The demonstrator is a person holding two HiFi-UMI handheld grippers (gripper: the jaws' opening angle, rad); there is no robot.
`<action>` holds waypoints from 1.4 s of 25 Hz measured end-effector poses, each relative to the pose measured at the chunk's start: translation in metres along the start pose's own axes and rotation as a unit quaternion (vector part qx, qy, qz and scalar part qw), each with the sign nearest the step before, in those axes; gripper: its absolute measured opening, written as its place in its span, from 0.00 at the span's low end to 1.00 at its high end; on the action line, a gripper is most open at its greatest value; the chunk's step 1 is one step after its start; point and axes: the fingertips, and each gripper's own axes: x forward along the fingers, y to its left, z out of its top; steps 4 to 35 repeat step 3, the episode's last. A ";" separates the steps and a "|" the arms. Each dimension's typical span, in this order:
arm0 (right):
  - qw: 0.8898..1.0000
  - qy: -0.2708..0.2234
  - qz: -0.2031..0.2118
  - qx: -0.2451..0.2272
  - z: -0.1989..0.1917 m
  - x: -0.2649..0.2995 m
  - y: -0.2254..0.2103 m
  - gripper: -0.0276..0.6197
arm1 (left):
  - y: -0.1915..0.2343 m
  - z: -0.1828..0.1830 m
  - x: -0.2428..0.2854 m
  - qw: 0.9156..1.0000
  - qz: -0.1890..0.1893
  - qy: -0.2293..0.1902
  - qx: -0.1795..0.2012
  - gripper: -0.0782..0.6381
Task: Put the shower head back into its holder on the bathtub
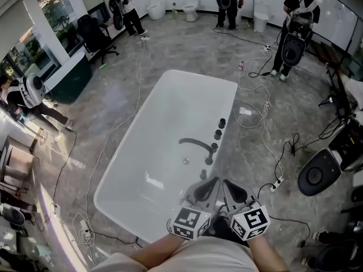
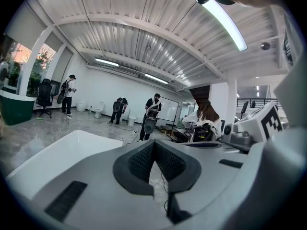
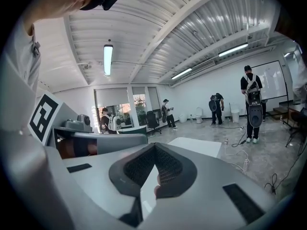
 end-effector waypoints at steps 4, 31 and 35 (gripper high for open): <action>1.000 0.000 -0.008 0.004 -0.003 -0.002 -0.003 0.06 | -0.002 -0.002 0.001 1.000 -0.004 -0.001 0.000 0.12; 1.000 0.000 -0.008 0.004 -0.003 -0.002 -0.003 0.06 | -0.002 -0.002 0.001 1.000 -0.004 -0.001 0.000 0.12; 1.000 0.000 -0.008 0.004 -0.003 -0.002 -0.003 0.06 | -0.002 -0.002 0.001 1.000 -0.004 -0.001 0.000 0.12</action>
